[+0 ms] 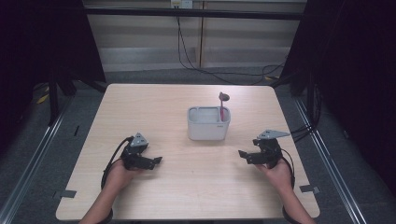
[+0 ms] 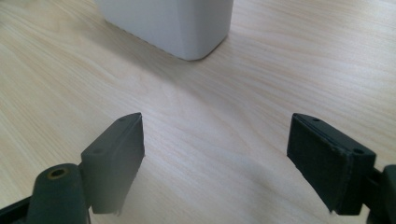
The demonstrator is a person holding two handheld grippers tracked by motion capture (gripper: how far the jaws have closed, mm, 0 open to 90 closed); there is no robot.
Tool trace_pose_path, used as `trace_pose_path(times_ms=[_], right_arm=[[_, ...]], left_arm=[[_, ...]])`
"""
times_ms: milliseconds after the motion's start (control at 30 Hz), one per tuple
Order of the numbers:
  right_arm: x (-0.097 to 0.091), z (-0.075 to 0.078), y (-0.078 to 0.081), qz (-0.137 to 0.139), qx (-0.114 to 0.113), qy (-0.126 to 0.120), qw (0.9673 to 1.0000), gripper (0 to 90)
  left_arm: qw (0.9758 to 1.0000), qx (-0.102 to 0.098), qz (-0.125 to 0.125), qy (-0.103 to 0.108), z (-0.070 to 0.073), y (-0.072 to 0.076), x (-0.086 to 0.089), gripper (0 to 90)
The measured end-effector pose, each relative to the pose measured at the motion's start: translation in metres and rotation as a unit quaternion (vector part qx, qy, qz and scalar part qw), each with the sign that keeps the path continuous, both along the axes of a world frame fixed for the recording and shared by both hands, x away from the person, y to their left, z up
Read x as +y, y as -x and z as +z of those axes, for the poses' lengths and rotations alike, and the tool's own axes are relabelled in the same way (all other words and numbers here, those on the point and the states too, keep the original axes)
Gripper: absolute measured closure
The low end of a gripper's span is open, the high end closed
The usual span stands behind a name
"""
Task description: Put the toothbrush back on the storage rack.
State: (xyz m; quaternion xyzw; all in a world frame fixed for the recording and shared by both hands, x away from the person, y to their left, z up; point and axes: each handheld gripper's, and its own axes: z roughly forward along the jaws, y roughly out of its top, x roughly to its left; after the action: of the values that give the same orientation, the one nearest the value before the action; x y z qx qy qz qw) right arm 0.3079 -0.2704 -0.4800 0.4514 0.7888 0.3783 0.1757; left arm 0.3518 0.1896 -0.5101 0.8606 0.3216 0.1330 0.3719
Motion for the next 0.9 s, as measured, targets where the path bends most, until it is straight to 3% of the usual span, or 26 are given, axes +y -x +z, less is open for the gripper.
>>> trace_pose_path(times_ms=[333,767,900], right_arm=[[0.000,-0.007,0.000,0.004,0.005,0.033,0.9994,18.7],[0.000,-0.016,-0.001,0.003,0.017,0.037,0.9992,17.8],[0.001,-0.023,-0.001,0.006,0.023,0.052,0.9984,16.9]], left_arm=[[1.0000,0.000,0.000,0.000,0.000,0.000,0.000,15.4],[1.0000,0.000,0.000,0.000,0.000,0.000,0.000,15.4],[1.0000,0.000,0.000,0.000,0.000,0.000,0.000,15.4]])
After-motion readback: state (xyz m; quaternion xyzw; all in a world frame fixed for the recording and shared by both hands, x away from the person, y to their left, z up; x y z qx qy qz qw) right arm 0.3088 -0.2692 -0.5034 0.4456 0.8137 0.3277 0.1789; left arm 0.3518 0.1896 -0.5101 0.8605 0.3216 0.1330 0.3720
